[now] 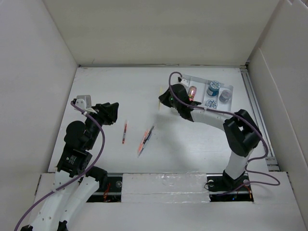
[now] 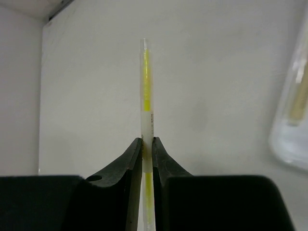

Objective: Organize the desk

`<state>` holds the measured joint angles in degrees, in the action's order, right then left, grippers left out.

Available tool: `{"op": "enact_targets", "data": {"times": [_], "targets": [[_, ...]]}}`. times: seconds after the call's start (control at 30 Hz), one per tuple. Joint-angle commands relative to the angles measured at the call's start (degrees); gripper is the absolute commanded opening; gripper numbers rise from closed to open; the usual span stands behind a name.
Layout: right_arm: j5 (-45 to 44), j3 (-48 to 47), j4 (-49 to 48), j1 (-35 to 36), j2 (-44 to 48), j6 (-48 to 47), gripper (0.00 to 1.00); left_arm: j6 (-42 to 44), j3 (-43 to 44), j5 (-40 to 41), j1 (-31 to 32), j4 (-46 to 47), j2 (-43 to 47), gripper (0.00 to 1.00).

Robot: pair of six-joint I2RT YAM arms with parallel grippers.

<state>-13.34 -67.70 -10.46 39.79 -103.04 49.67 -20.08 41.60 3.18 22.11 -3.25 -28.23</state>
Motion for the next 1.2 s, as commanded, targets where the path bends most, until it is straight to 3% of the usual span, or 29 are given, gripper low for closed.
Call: {"op": "enact_targets", "data": {"times": [0.0,0.3,0.53,0.73,0.87,1.0,1.1,1.13,1.17], "targets": [[-1.95,1.86,-1.67,-6.11,2.23,-0.54,0.03,-0.05,0.85,-1.07,0.04,2.19,0.19,0.42],[2.09,-0.68,1.41,-18.68,-3.30,-0.45,0.04,-0.05,0.85,-0.99,0.04,2.37,0.01,0.42],[3.41,-4.81,4.22,-20.45,-6.29,-1.86,0.08,-0.05,0.93,-0.90,0.04,2.45,-0.34,0.42],[3.50,-4.81,4.13,-20.45,-5.77,-1.95,0.41,0.04,0.94,-0.81,0.04,2.28,-0.16,0.42],[2.10,-3.49,3.08,-19.40,-3.58,-2.38,0.49,-0.05,1.02,-0.54,0.04,2.19,-0.42,0.42],[0.78,-1.56,2.11,-14.49,-0.94,-3.35,0.45,-0.14,0.76,-0.37,0.04,2.54,0.19,0.42],[-1.59,-0.68,1.14,-8.80,0.39,-3.79,0.26,-0.14,0.94,-0.45,0.04,2.02,-0.34,0.41],[-2.55,-0.68,0.62,-7.11,0.39,-4.14,0.11,-0.14,1.02,-0.63,0.04,2.02,-0.34,0.41],[-2.83,-0.68,0.44,-5.36,-0.05,-4.40,0.04,-0.05,0.85,-0.54,0.04,2.28,0.10,0.42]]}}
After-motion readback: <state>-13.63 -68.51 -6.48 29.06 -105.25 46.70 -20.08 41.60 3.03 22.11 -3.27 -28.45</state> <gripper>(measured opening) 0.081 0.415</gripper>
